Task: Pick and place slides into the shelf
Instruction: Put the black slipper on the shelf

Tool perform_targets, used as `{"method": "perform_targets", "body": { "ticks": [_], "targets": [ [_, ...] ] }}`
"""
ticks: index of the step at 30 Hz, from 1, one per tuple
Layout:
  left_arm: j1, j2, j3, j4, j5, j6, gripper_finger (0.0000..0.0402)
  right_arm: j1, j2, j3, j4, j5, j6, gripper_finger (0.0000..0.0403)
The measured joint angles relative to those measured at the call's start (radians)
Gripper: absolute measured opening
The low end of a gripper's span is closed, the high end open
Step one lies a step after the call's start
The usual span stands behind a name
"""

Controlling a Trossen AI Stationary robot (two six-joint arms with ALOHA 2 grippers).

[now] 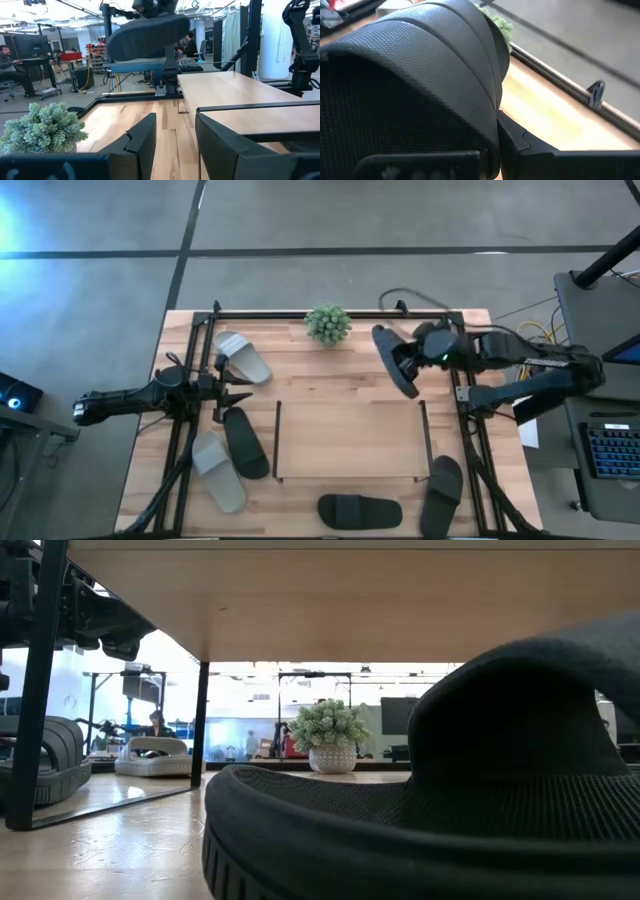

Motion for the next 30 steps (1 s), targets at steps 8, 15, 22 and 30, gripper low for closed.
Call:
{"method": "perform_targets", "body": {
  "ticks": [8,15,22,30],
  "targets": [
    [0.000,0.000,0.000,0.000,0.000,0.000,0.0123,0.142,0.253,0.221,-0.132,0.232,0.101,0.0009],
    [0.000,0.000,0.000,0.000,0.000,0.000,0.0123,0.183,0.502,0.512,-0.344,0.247,0.194,0.0012],
    [0.000,0.000,0.000,0.000,0.000,0.000,0.0123,0.234,0.655,0.710,-0.652,0.249,0.500,0.0013],
    [0.000,0.000,0.000,0.000,0.000,0.000,0.0123,0.363,0.776,0.854,-0.684,0.246,0.563,0.0013]
  ]
}}
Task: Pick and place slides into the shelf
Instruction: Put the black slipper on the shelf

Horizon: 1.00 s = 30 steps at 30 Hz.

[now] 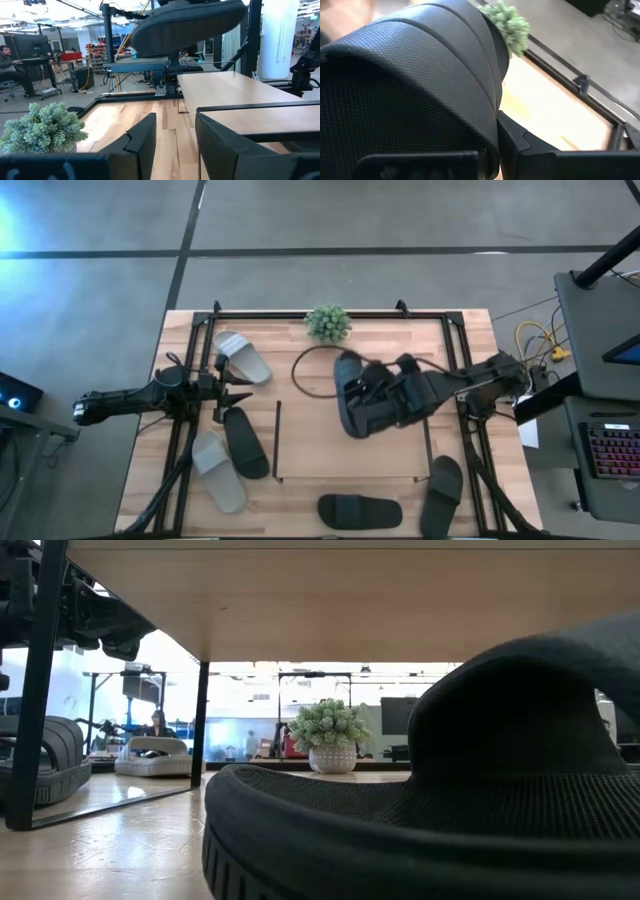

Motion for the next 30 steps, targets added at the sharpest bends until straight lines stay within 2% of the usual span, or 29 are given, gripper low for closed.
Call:
{"method": "perform_targets", "body": {
  "ticks": [5,17,26,30],
  "targets": [
    [0.000,0.000,0.000,0.000,0.000,0.000,0.0123,0.045,0.035,0.012,0.002,-0.017,0.003,0.0013],
    [0.000,0.000,0.000,0.000,0.000,0.000,0.0123,0.140,0.002,-0.159,-0.001,-0.234,0.085,0.0013],
    [0.000,0.000,0.000,0.000,0.000,0.000,0.0123,0.200,-0.009,-0.259,0.004,-0.250,0.094,0.0013],
    [0.000,0.000,0.000,0.000,0.000,0.000,0.0123,0.202,-0.010,-0.258,0.004,-0.274,0.096,0.0013]
  ]
}}
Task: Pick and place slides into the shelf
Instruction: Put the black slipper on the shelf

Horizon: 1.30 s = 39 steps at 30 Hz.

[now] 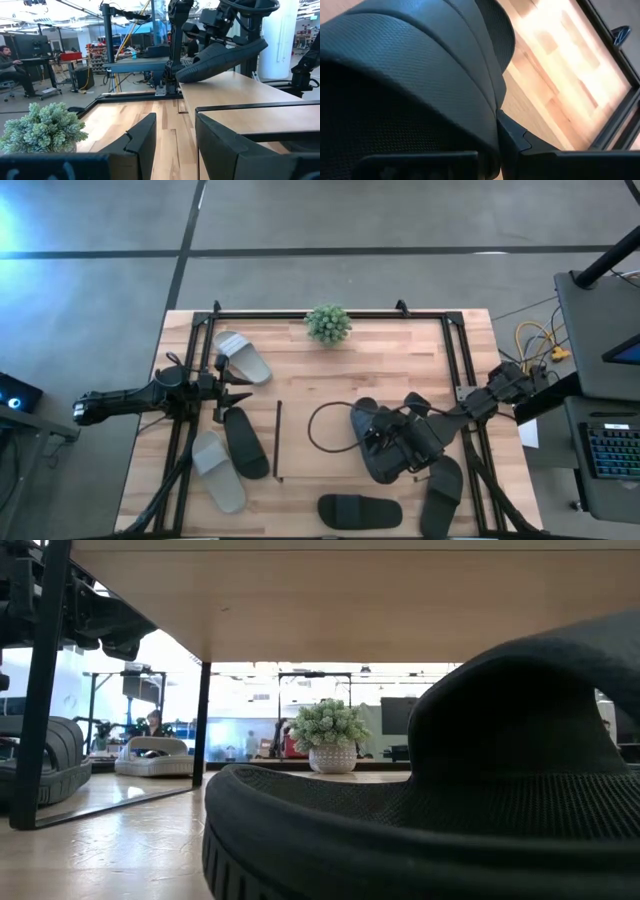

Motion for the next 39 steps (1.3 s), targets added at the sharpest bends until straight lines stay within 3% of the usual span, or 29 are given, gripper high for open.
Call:
{"method": "perform_targets", "body": {
  "ticks": [5,17,24,31,39],
  "targets": [
    [0.000,0.000,0.000,0.000,0.000,0.000,0.0123,0.018,0.003,0.041,-0.004,-0.025,-0.003,0.0034],
    [0.000,0.000,0.000,0.000,0.000,0.000,0.0123,0.060,0.004,0.064,0.009,-0.082,-0.003,0.0177],
    [0.000,0.000,0.000,0.000,0.000,0.000,0.0123,0.057,0.004,0.103,0.006,-0.083,-0.011,0.0208],
    [0.000,0.000,0.000,0.000,0.000,0.000,0.0123,0.088,-0.024,0.142,0.000,-0.229,-0.041,0.0195],
    [0.000,0.000,0.000,0.000,0.000,0.000,0.0123,0.103,-0.090,0.076,-0.005,-0.321,0.005,0.0085]
  ]
}}
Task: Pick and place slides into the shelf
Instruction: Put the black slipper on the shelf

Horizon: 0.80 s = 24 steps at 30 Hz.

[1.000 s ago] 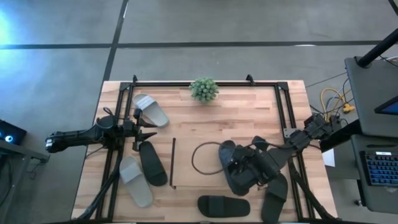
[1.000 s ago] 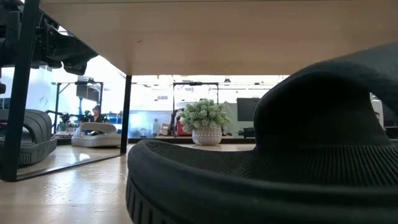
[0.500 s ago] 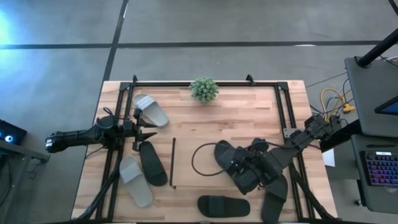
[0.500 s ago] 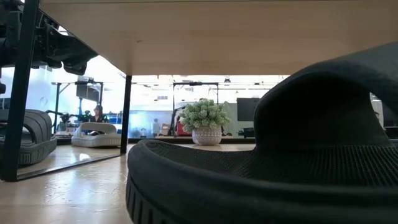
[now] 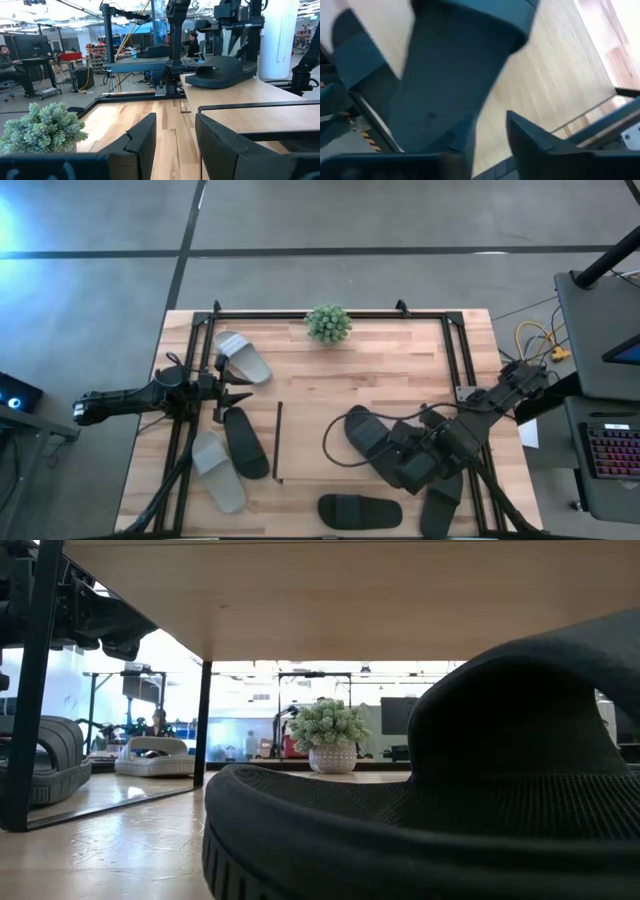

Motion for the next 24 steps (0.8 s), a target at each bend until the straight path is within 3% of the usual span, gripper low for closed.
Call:
{"method": "perform_targets", "body": {
  "ticks": [6,13,24],
  "targets": [
    [0.000,0.000,0.000,0.000,0.000,0.000,0.0123,-0.001,-0.031,-0.099,0.000,-0.018,0.045,0.0013],
    [0.000,0.000,0.000,0.000,0.000,0.000,0.0123,-0.001,-0.035,-0.210,0.023,-0.095,0.059,0.0009],
    [0.000,0.000,0.000,0.000,0.000,0.000,0.0123,-0.001,-0.029,-0.241,0.262,-0.123,-0.059,0.0009]
  ]
}}
